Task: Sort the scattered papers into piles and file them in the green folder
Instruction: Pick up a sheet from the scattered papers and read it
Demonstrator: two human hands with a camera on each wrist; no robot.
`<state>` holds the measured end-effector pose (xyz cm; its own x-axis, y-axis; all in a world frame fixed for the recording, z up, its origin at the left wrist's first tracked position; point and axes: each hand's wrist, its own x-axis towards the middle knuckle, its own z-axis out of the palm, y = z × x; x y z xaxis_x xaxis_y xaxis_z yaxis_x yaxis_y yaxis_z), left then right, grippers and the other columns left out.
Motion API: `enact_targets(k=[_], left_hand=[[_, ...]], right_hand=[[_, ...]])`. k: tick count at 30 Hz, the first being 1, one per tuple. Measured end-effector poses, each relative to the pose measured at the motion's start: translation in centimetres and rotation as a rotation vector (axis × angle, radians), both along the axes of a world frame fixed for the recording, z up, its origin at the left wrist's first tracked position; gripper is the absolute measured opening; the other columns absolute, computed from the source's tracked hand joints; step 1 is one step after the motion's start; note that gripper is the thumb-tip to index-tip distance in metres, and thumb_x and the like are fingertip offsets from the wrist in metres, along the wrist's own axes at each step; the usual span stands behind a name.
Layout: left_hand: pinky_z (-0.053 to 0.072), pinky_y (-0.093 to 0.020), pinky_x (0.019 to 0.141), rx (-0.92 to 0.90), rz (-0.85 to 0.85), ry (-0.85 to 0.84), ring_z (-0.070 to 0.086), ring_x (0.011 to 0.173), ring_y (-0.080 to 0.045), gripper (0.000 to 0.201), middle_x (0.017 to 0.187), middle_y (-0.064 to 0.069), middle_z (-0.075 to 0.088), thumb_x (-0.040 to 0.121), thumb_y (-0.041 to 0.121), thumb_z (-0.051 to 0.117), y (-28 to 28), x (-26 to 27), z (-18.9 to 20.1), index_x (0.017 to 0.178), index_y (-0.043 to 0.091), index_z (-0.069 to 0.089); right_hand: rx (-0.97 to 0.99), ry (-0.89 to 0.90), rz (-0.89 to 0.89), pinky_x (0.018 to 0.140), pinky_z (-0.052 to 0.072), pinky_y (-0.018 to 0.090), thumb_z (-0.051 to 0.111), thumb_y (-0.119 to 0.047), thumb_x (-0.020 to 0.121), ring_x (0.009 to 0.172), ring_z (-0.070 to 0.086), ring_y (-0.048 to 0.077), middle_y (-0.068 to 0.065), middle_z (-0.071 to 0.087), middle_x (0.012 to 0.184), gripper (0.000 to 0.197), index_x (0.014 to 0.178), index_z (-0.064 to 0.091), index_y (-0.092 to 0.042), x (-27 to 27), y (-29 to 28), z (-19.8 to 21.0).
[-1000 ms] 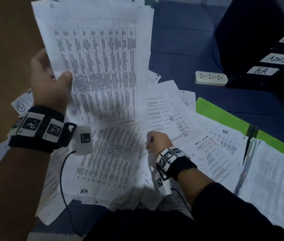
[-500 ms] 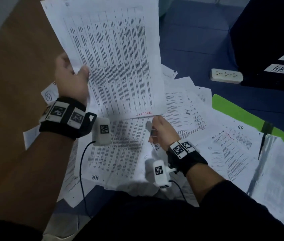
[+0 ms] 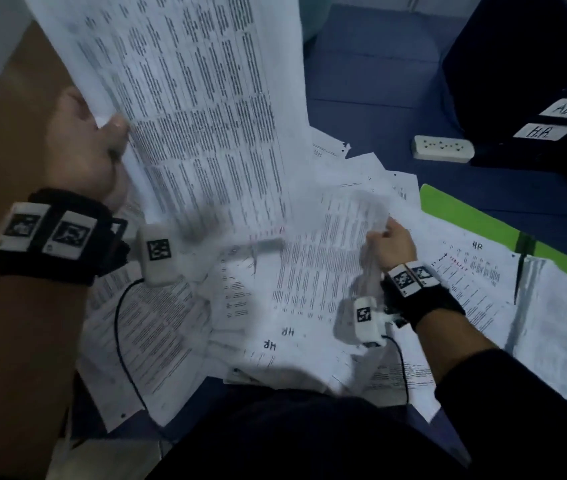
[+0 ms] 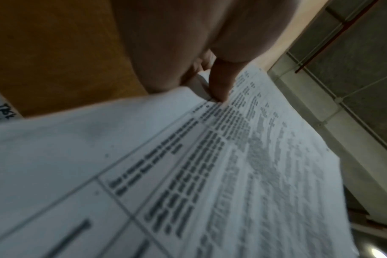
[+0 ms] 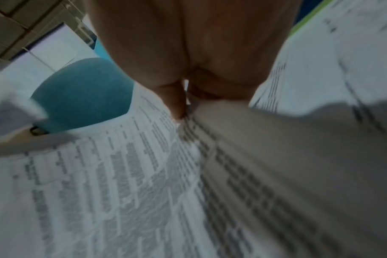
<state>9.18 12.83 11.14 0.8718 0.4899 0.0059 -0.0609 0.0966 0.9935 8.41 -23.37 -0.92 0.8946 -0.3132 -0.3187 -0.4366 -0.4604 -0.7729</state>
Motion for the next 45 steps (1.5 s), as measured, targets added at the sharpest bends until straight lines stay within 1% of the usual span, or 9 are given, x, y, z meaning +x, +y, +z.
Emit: enact_targets(k=[5,9,14,21,26,31,36,41,45], left_hand=[[0.052,-0.026,0.084,0.236,-0.254,0.272,0.065,0.086,-0.002,0.025,0.099,0.004,0.065,0.087,0.004,0.056,-2.2,-1.5,-4.6,0.108,0.018,0.053],[0.050,-0.037,0.083,0.303,-0.284,0.483,0.062,0.102,-0.027,0.026,0.109,-0.006,0.064,0.081,0.010,0.061,-5.5,-2.9,-8.8,0.104,0.016,0.053],[0.042,-0.020,0.062,0.326,-0.266,0.609,0.057,0.092,-0.020,0.036,0.110,-0.006,0.058,0.088,0.006,0.061,-7.2,-3.4,-11.3,0.120,0.012,0.045],[0.045,-0.023,0.064,0.576,-0.362,0.614,0.060,0.088,-0.026,0.025,0.097,-0.006,0.063,0.089,0.006,0.058,-6.8,-3.3,-11.2,0.114,0.007,0.061],[0.050,-0.032,0.069,0.621,-0.462,0.560,0.062,0.087,-0.030,0.016,0.095,-0.013,0.067,0.090,0.005,0.057,-7.3,-3.2,-10.8,0.105,0.007,0.061],[0.054,-0.050,0.079,0.654,-0.512,0.531,0.064,0.090,-0.035,0.017,0.095,-0.016,0.068,0.089,0.005,0.057,-7.0,-2.6,-9.4,0.104,0.009,0.063],[0.050,-0.034,0.072,0.697,-0.538,0.435,0.061,0.085,-0.029,0.016,0.097,-0.018,0.066,0.088,0.002,0.057,-7.6,-1.3,-7.7,0.102,0.009,0.064],[0.033,-0.005,0.084,0.783,-0.569,0.270,0.042,0.116,-0.008,0.035,0.132,0.008,0.043,0.087,0.014,0.059,-9.5,1.1,-5.8,0.121,0.008,0.060],[0.028,-0.014,0.100,0.806,-0.628,0.137,0.037,0.125,-0.001,0.047,0.142,0.009,0.040,0.082,0.019,0.051,-10.7,2.4,-4.0,0.128,0.012,0.057]], right_hand=[[0.075,-0.107,0.055,0.061,0.044,0.031,0.052,-0.011,0.083,0.068,0.057,0.022,0.003,0.061,0.069,0.015,0.091,0.064,-0.013,2.3,1.0,1.6],[0.416,-0.140,0.118,0.051,0.042,0.026,0.046,0.002,0.082,0.051,0.055,0.008,-0.009,0.063,0.058,0.028,0.096,0.066,-0.012,1.9,3.5,3.4],[0.564,-0.005,0.116,0.063,0.048,0.031,0.047,-0.002,0.092,0.064,0.055,0.021,0.020,0.070,0.084,0.027,0.112,0.065,-0.007,2.0,3.3,2.5],[-0.637,0.407,0.126,0.092,0.038,0.045,0.070,-0.061,0.067,0.122,0.042,0.035,0.016,0.045,0.132,0.092,0.132,0.040,-0.004,4.5,-2.5,-3.9],[-0.563,0.444,0.083,0.100,0.042,0.044,0.075,-0.029,0.074,0.122,0.047,0.034,0.015,0.051,0.129,0.063,0.125,0.044,-0.006,4.1,-1.9,-5.5],[-0.337,0.218,0.184,0.074,0.041,0.025,0.059,-0.011,0.089,0.092,0.060,0.026,0.015,0.066,0.102,0.004,0.093,0.061,-0.013,4.0,-4.9,-4.2],[0.005,-0.095,0.251,0.046,0.036,0.014,0.045,0.006,0.091,0.050,0.041,0.003,0.004,0.047,0.071,0.023,0.080,0.047,-0.013,2.8,-6.3,1.1],[0.054,-0.185,0.433,0.054,0.037,0.011,0.049,0.009,0.090,0.050,0.040,-0.001,-0.012,0.054,0.063,0.035,0.076,0.053,-0.023,2.8,-7.1,5.3],[-0.032,-0.287,0.505,0.059,0.034,0.005,0.054,0.005,0.089,0.058,0.046,-0.008,-0.025,0.056,0.061,0.029,0.077,0.056,-0.021,2.3,-8.1,8.7]])
